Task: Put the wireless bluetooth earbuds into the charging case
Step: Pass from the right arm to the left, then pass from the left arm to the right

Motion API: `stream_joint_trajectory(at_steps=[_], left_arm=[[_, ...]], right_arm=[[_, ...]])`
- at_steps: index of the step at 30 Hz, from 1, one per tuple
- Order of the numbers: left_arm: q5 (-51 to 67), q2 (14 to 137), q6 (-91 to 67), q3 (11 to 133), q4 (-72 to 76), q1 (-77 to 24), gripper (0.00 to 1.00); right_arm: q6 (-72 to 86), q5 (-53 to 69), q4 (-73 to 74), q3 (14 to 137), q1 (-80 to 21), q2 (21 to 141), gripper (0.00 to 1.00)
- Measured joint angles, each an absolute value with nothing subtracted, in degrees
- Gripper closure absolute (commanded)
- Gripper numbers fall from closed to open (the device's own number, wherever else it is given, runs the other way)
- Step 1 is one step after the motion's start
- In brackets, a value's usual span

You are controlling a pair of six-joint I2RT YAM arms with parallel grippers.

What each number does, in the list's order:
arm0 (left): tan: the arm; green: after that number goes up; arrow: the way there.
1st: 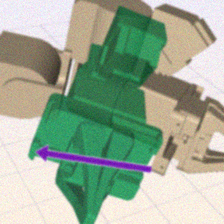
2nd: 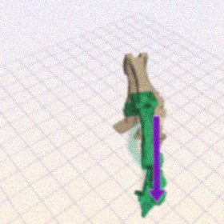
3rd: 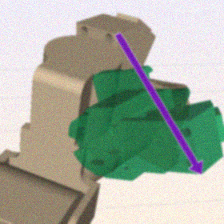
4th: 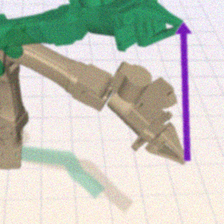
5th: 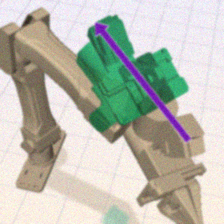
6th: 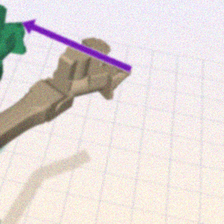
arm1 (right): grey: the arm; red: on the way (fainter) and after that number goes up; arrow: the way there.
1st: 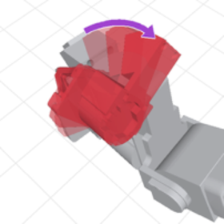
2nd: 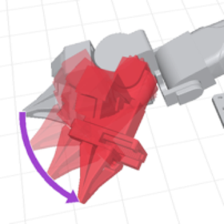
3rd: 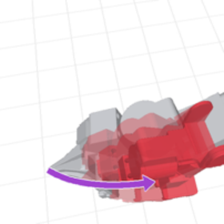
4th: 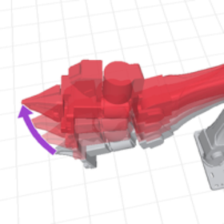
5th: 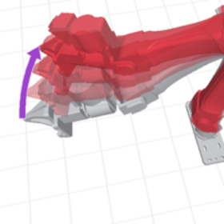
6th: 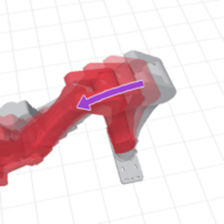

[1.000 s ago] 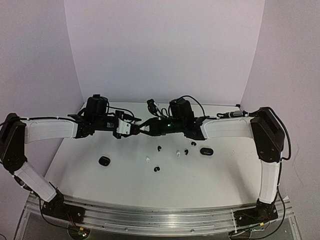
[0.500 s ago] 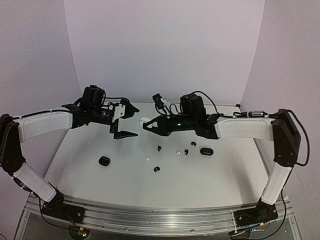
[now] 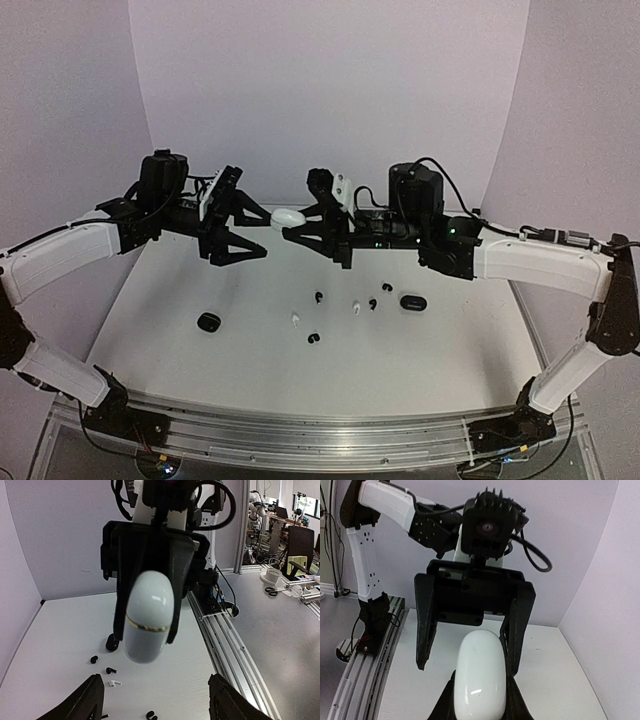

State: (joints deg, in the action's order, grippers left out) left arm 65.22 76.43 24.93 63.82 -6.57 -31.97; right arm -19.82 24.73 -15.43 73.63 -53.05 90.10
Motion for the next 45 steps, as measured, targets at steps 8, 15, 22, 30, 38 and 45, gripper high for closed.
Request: stream_joint_trajectory(at_steps=[8,15,22,30,38,45], left_arm=[[63.62,77.98,26.82,68.30,-10.45,-32.61,0.52],[62.39,78.19,30.59,68.87,-13.27,-33.57,0.89],[61.35,78.19,34.52,69.28,-14.17,-33.39,1.00],[60.63,78.19,34.43,69.28,-16.04,-33.70,1.00],[58.33,78.19,34.54,69.41,-16.52,-33.76,1.00],[57.26,78.74,35.37,70.12,-18.59,-33.77,1.00]], right_arm=[[-25.35,21.01,-9.84,75.58,-55.34,92.43,1.00],[-25.05,19.61,-8.21,76.96,-56.04,93.81,1.00],[-22.36,18.51,-7.19,77.21,-55.84,93.82,1.00],[-18.98,12.97,-6.74,77.21,-56.40,93.79,0.43],[-17.24,9.65,-4.45,77.08,-56.92,92.38,0.67],[-16.46,11.35,-3.27,77.14,-56.83,92.33,0.74]])
